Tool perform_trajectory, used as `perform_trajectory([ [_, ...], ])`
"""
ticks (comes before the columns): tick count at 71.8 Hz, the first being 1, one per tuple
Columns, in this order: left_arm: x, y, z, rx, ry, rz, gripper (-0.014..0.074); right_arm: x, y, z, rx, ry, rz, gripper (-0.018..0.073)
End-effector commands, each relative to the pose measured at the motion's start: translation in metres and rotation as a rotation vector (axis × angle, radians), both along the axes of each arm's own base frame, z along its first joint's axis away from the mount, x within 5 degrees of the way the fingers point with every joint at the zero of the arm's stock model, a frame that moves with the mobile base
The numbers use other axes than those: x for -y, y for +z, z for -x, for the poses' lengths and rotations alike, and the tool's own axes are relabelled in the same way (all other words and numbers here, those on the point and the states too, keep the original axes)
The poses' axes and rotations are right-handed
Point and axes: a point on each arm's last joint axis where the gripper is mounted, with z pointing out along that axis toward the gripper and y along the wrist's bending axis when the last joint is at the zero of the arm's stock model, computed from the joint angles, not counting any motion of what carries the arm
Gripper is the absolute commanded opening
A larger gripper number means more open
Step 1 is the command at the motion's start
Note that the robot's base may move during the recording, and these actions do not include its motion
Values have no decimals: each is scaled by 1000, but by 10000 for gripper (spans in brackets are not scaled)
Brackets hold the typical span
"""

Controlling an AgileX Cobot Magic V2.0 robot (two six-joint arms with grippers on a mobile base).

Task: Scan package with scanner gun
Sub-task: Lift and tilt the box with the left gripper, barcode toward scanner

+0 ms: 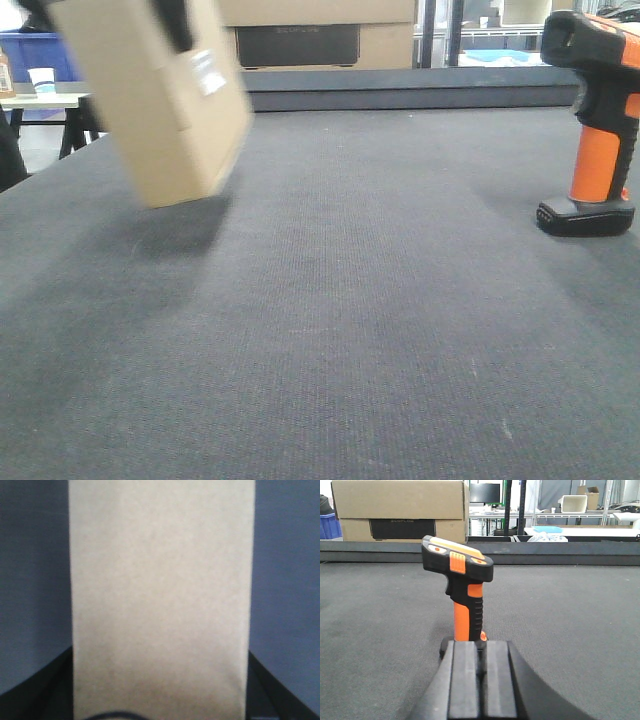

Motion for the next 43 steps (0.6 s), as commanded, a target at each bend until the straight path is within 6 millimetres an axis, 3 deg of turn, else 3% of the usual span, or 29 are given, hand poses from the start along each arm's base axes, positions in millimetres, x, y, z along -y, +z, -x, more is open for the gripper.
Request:
perform_trajectory([
  [1, 18, 2, 5, 44, 12, 75, -111, 0, 2, 0, 23, -4, 7, -162],
  [12, 39, -19, 12, 4, 1, 170, -111, 0, 2, 0, 23, -4, 7, -162],
  [26, 43, -52, 17, -70, 20, 209, -111, 0, 2, 0, 23, -4, 7, -162],
  [43, 41, -44, 23, -65, 12, 222, -111, 1, 9, 1, 96, -11, 12, -162],
])
